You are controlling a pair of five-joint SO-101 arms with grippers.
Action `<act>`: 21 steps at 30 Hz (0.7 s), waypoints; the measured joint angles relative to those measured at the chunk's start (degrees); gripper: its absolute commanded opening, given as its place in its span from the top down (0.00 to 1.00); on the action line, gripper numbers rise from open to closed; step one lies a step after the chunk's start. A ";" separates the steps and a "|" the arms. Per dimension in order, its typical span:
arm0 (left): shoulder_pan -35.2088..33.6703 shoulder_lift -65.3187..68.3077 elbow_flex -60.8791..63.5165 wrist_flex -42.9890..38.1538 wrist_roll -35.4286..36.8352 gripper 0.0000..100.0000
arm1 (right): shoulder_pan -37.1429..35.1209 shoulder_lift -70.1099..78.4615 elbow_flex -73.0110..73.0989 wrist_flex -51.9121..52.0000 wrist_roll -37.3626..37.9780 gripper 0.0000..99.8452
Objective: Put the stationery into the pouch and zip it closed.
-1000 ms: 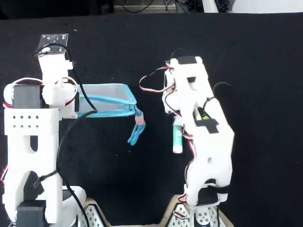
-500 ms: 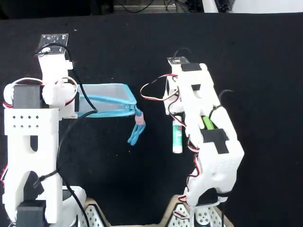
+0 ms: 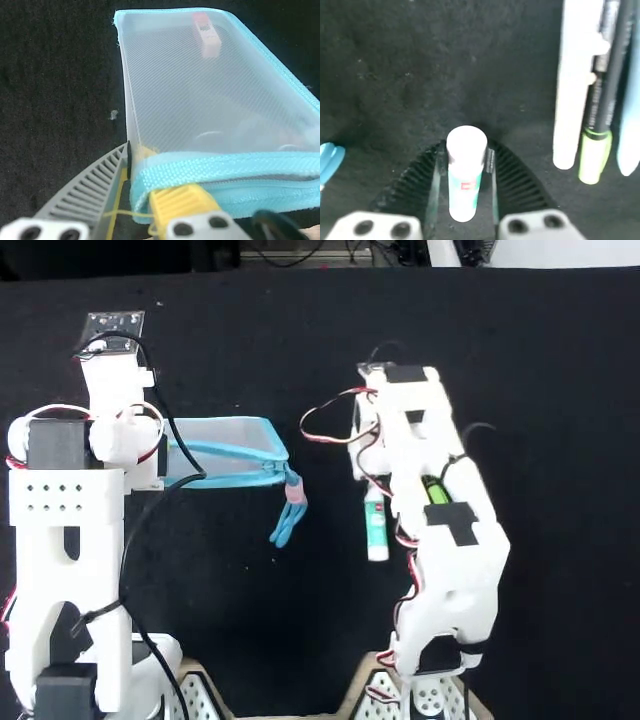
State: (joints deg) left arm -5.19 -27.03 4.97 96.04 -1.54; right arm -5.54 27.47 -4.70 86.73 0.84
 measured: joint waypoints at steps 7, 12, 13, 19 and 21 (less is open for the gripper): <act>0.00 0.00 0.00 0.00 0.00 0.97 | 0.35 -1.93 0.70 0.00 0.00 0.99; 0.00 0.00 0.00 0.00 0.00 0.97 | 0.35 -14.24 11.34 -5.36 0.00 0.99; 0.00 0.00 0.00 0.00 0.00 0.97 | 0.35 -17.41 14.07 -6.86 0.00 0.99; 0.00 0.00 0.00 0.00 0.00 0.97 | 0.35 -32.26 26.02 -14.33 0.00 0.99; 0.00 0.00 0.00 0.00 0.00 0.97 | 0.35 -34.73 27.34 -14.95 0.00 0.99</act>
State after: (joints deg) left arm -5.19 -27.03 4.97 96.04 -1.54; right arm -5.19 -7.25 22.64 71.78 0.84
